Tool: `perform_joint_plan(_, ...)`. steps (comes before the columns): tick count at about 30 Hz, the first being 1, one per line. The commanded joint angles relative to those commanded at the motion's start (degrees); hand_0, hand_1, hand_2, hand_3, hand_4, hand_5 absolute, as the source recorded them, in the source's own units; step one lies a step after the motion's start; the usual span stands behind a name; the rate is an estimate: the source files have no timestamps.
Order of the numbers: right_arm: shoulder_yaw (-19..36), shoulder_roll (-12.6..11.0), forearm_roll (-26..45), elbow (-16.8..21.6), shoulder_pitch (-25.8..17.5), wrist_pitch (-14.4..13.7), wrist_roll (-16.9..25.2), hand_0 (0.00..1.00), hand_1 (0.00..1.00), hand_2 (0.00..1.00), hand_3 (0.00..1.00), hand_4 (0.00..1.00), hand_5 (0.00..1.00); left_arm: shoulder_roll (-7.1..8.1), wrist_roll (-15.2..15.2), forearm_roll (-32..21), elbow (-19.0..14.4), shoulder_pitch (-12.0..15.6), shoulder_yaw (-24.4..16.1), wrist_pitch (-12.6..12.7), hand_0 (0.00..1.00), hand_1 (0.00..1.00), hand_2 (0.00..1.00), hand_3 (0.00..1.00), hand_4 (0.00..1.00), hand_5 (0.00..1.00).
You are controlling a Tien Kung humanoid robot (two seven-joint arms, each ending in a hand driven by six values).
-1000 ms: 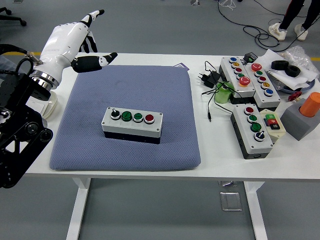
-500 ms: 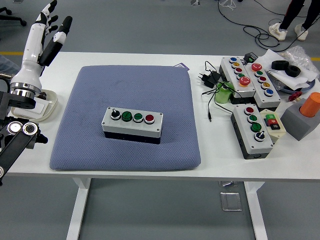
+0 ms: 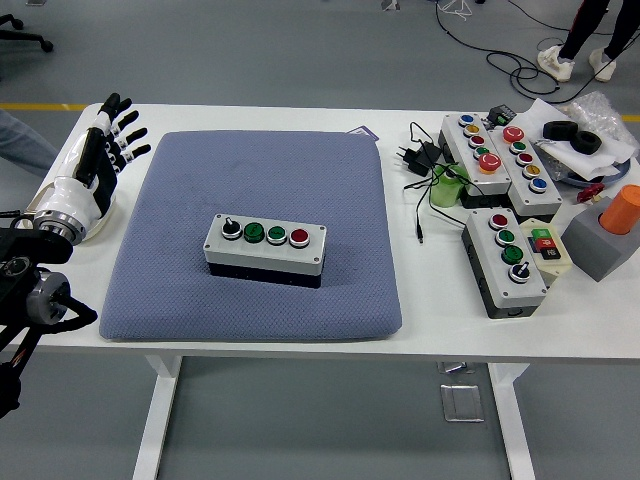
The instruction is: Pick up the button,place it on the desk,press the button,press the button
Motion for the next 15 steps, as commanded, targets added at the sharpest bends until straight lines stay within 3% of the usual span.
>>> perform_joint_plan(5, -0.1, 0.0, 0.3, 0.0, 0.0, 0.0, 0.0, 0.631, 0.47, 0.528, 0.584, 0.269, 0.01, 0.17, 0.1, -0.8, 0.2, 0.2, 0.1, -1.9, 0.784, 0.871, 0.949, 0.91, 0.698, 0.998)
perform_joint_plan(15, 0.0, 0.0, 0.0, 0.0, -0.1, -0.1, 0.0, 0.631, 0.471, 0.53, 0.584, 0.269, 0.01, 0.3, 0.0, -1.0, 0.4, 0.5, -0.1, -2.5, 0.784, 0.871, 0.943, 0.909, 0.698, 0.998)
